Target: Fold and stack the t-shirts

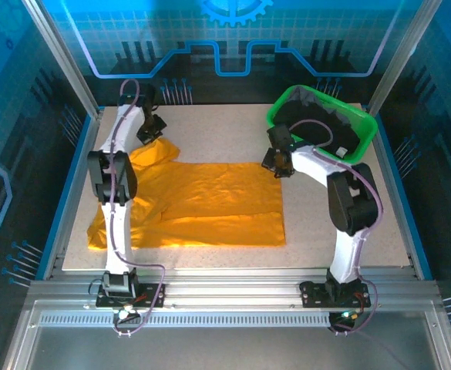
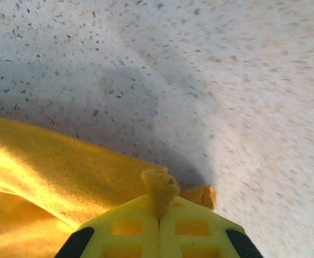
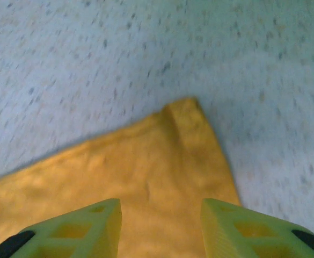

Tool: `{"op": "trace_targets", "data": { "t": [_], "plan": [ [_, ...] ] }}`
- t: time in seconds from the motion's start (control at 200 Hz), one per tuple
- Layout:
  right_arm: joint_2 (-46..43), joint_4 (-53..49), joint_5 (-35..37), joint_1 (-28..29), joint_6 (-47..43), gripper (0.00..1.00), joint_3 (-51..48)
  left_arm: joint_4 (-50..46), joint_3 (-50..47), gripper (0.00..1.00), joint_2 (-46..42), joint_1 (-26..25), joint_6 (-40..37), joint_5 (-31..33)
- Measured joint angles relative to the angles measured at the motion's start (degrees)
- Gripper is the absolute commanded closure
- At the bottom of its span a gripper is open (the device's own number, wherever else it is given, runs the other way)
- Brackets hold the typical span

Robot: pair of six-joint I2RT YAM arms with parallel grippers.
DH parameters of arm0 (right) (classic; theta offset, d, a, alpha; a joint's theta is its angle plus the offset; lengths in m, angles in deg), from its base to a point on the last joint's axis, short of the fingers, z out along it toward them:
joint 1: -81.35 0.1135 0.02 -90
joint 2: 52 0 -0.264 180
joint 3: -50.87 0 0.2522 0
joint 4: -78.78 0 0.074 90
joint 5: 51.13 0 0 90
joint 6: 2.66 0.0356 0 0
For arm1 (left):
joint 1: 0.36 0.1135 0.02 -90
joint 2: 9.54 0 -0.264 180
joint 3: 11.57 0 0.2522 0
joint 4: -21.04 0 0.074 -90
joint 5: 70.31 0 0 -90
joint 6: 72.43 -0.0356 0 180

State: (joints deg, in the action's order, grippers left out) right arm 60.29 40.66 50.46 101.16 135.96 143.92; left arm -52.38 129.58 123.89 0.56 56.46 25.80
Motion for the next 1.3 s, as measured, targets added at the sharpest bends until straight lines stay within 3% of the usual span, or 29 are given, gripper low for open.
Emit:
{"op": "trace_targets", "data": {
  "t": [0.265,0.605,0.99,1.19,1.301],
  "plan": [
    [7.58,-0.59,1.73,-2.64,-6.69,0.57,7.91,2.62,-9.86,1.0,-6.97,-0.02,-0.02,-3.26],
    [12.72,-2.62,1.4,-2.86,-13.35,0.69,14.4,3.02,-11.76,1.0,-8.07,-0.02,-0.44,-4.5],
    [13.62,-9.66,3.02,-2.99,-16.48,0.64,17.42,2.95,-11.74,1.0,-8.57,-0.02,-0.5,-4.5],
    [8.52,-8.07,2.97,-2.99,-20.04,0.6,10.86,2.8,-11.74,1.0,-8.96,-0.02,-1.01,-4.5],
    [9.2,-9.53,3.5,-3.06,-23.52,0.61,15.32,2.75,-11.74,1.0,-9.7,-0.02,-1.36,-4.5]
  ]
}}
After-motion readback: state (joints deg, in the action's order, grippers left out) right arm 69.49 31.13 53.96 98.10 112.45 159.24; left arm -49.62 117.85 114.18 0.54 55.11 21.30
